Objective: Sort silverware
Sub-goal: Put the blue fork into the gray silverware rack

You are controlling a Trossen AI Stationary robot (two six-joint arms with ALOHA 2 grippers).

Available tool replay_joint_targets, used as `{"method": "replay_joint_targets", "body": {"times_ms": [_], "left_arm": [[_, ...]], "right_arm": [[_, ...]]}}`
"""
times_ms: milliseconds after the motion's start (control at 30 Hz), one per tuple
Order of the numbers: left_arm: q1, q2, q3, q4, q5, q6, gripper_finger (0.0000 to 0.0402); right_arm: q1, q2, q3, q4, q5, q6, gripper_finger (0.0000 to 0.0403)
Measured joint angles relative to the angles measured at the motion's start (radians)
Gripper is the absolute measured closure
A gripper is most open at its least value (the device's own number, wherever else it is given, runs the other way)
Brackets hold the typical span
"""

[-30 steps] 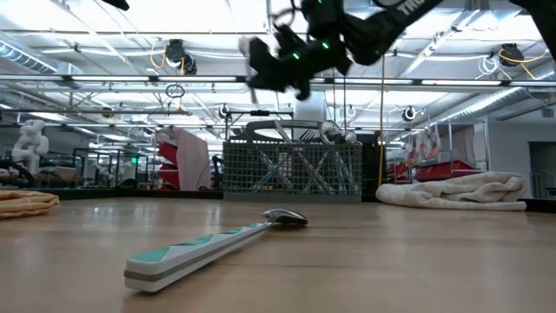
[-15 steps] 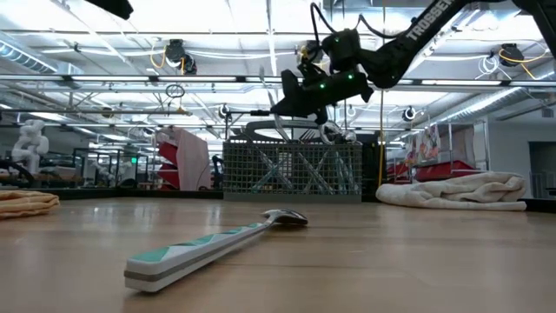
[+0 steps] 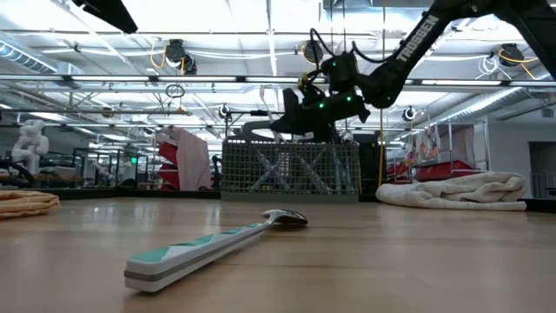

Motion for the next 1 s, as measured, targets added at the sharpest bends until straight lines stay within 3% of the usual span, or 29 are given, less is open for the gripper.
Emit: {"method": "replay_joint_targets", "body": {"times_ms": [300,733,1000], "left_arm": [[0.000,-0.006,0.000,-0.005,-0.020,0.000,0.0178],[0.000,-0.006,0.000,-0.005,-0.020,0.000,0.0178],[0.000,-0.006,0.000,-0.005,-0.019,-0.001,0.0178]], "right_arm": [[0.002,0.010,0.001,-0.016,-0.002,0.017,0.0385],[0.003,0.011,0.001,-0.033,0.027,0.046,0.0251],[0.007,-0.002,-0.002,-0.046,0.030,0.056,0.0243]]}}
